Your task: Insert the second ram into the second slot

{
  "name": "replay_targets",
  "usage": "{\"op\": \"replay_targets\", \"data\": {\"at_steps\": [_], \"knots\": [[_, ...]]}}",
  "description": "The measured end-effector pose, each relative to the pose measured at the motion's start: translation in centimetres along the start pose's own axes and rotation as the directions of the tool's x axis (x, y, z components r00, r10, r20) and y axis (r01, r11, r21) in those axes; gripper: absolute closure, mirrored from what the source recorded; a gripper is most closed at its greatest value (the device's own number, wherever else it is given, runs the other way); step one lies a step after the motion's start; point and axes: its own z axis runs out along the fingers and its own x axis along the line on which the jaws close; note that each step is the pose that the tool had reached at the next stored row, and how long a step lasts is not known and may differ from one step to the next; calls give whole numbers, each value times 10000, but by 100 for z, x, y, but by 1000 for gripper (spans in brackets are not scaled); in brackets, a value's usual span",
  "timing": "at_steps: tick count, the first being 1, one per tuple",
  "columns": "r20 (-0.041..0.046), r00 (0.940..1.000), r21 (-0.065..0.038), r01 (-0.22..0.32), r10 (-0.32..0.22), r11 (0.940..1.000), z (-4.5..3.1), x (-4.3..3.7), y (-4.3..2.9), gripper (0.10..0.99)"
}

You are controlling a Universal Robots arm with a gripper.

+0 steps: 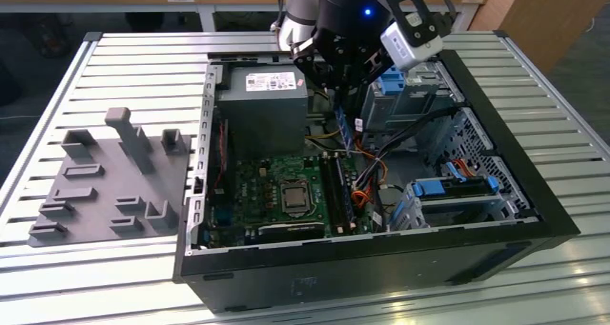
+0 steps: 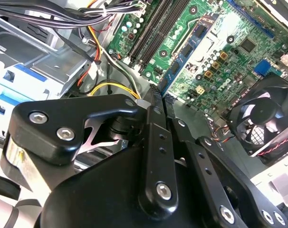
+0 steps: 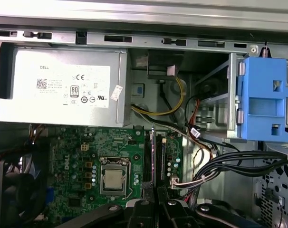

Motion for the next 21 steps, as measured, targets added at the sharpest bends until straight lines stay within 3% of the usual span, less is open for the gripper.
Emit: {"op": "replay_targets", "data": {"at_steps": [21], "knots": [[15, 9993, 9, -384, 384, 9993, 27, 1, -2, 949]]}}
